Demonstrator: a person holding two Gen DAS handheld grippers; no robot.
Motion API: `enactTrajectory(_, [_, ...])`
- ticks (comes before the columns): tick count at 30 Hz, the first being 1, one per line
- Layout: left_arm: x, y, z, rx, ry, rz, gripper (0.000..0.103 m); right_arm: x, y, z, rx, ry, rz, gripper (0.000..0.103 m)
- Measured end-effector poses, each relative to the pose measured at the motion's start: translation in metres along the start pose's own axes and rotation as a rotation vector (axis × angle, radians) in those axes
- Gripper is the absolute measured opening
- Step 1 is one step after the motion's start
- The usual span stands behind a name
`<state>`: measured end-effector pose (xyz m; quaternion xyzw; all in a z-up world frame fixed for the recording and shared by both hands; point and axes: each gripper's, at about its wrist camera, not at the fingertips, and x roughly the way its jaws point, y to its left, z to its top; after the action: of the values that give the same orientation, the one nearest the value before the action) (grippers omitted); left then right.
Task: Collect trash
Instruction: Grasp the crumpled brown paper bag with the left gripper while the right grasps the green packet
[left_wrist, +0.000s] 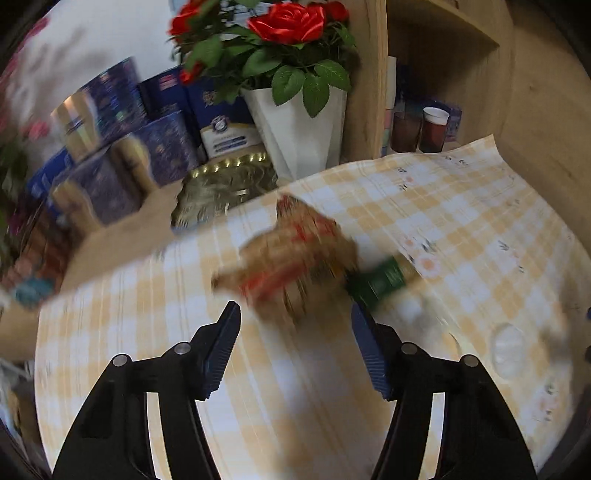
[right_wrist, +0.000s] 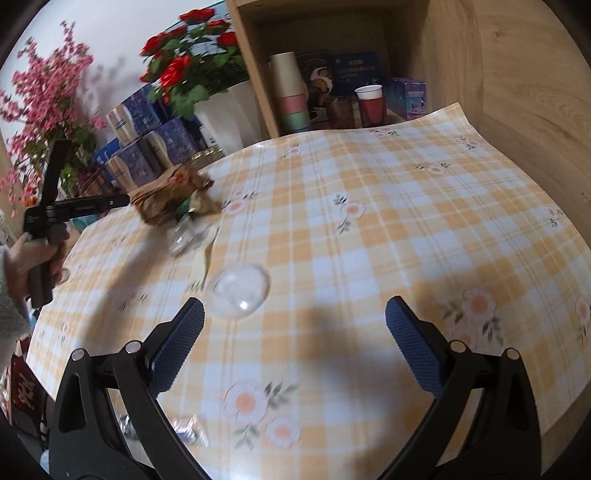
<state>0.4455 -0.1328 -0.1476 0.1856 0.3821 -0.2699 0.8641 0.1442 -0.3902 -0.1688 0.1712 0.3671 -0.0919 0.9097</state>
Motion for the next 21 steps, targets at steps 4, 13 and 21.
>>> enactTrajectory(4, [0.026,0.002,0.019,0.08,0.029,-0.084,0.061,0.007,-0.015,0.01,0.022,0.002,-0.016,0.097])
enactTrajectory(13, [0.077,-0.018,0.006,0.343,0.182,-0.047,0.064,0.023,-0.03,0.02,0.018,0.034,-0.039,0.097])
enactTrajectory(21, [0.063,0.006,-0.018,0.225,0.13,-0.02,0.031,0.053,-0.001,0.037,-0.065,0.121,0.024,0.097])
